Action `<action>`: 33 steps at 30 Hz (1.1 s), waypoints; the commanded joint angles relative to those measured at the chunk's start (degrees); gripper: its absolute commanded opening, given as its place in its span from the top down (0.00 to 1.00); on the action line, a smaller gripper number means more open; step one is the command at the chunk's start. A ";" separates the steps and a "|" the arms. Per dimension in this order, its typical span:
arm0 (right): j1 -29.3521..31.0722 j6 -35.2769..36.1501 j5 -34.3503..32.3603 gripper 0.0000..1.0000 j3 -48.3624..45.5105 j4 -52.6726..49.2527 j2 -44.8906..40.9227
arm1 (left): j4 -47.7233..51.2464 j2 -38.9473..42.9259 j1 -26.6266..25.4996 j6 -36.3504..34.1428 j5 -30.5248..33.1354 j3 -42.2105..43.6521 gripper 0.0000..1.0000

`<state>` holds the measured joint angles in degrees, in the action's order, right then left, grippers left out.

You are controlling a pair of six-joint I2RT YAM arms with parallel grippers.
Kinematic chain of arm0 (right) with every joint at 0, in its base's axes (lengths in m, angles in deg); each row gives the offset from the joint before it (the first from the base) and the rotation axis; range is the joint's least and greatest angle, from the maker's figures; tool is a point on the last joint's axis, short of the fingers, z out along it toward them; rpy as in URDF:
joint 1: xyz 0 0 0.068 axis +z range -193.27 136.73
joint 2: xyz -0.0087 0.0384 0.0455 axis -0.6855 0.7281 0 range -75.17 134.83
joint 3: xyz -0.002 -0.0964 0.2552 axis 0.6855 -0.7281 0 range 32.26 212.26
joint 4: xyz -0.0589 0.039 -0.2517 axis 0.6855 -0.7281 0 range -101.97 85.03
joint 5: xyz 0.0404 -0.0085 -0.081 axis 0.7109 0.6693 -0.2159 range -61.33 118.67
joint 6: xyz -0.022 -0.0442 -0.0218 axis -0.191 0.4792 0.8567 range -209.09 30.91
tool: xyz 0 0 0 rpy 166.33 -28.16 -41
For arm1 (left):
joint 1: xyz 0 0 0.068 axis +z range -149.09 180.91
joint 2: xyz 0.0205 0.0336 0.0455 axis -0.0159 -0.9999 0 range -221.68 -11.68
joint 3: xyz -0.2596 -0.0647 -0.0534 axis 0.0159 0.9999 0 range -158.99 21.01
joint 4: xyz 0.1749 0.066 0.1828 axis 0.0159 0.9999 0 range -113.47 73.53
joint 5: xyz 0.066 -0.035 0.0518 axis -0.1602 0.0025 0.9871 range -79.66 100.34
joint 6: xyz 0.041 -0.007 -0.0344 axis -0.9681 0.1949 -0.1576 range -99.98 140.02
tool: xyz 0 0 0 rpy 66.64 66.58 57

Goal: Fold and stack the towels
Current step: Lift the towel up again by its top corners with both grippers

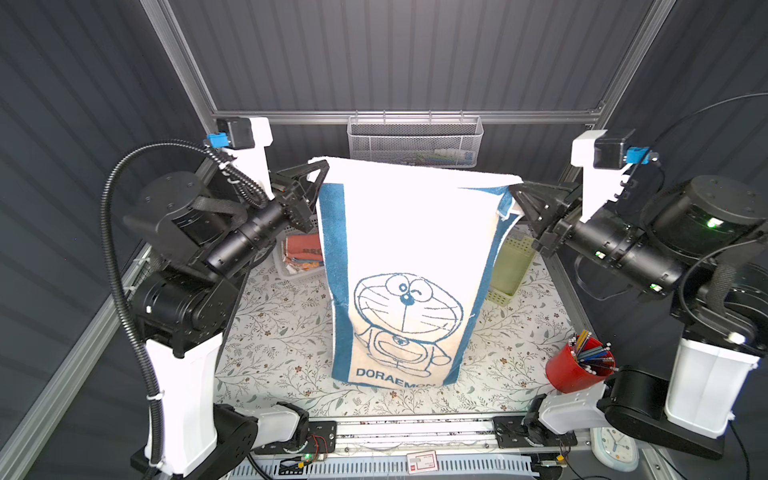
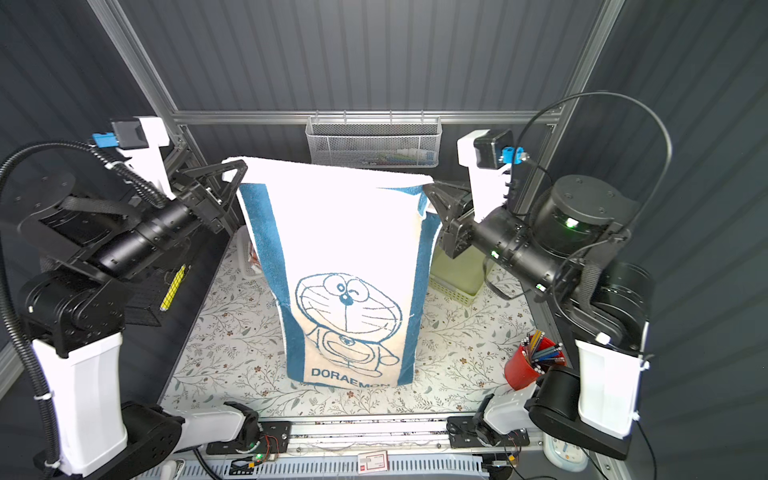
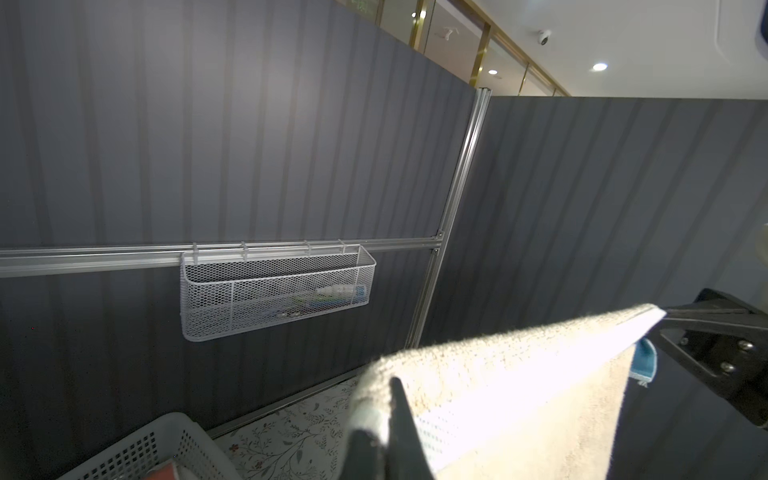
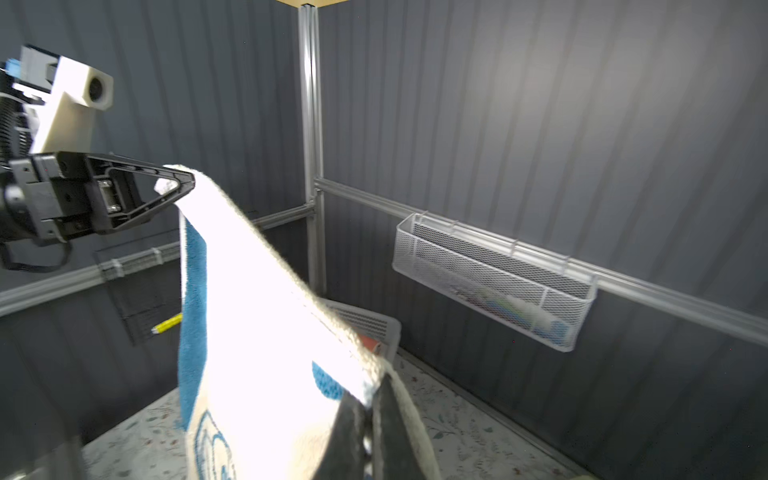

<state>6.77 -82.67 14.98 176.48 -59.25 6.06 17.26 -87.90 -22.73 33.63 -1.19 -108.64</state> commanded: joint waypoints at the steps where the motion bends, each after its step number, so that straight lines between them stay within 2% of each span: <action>1: -3.50 8.13 -12.76 1.00 1.80 6.90 2.13 | -0.47 -4.03 1.75 -3.75 8.18 0.54 1.00; 3: -8.57 6.06 -8.23 1.00 2.27 6.13 4.65 | -1.44 -6.71 1.80 -4.66 7.74 0.38 1.00; 6: -19.11 -2.19 4.80 1.00 3.10 4.71 7.85 | -3.26 -10.62 1.93 -5.37 7.16 0.12 1.00; 10: -25.20 -5.29 14.03 1.00 3.96 4.43 11.94 | -3.58 -16.19 3.13 -5.61 5.73 -3.17 1.00; 16: -26.43 -5.09 18.23 1.00 4.76 3.83 12.00 | -5.16 -18.17 3.25 -4.59 2.93 -5.23 1.00; 25: -26.44 -5.62 22.94 1.00 -0.63 9.59 -0.94 | -10.17 -10.19 3.16 2.38 -9.77 -3.51 1.00; 33: -26.47 -6.62 29.04 1.00 -0.30 13.49 -7.99 | -15.00 -3.79 3.16 7.00 -13.95 -6.64 1.00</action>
<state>-18.52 -87.68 46.78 174.78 -52.45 0.99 4.24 -92.95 -21.57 38.35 -19.05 -113.49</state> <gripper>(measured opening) 0.056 0.049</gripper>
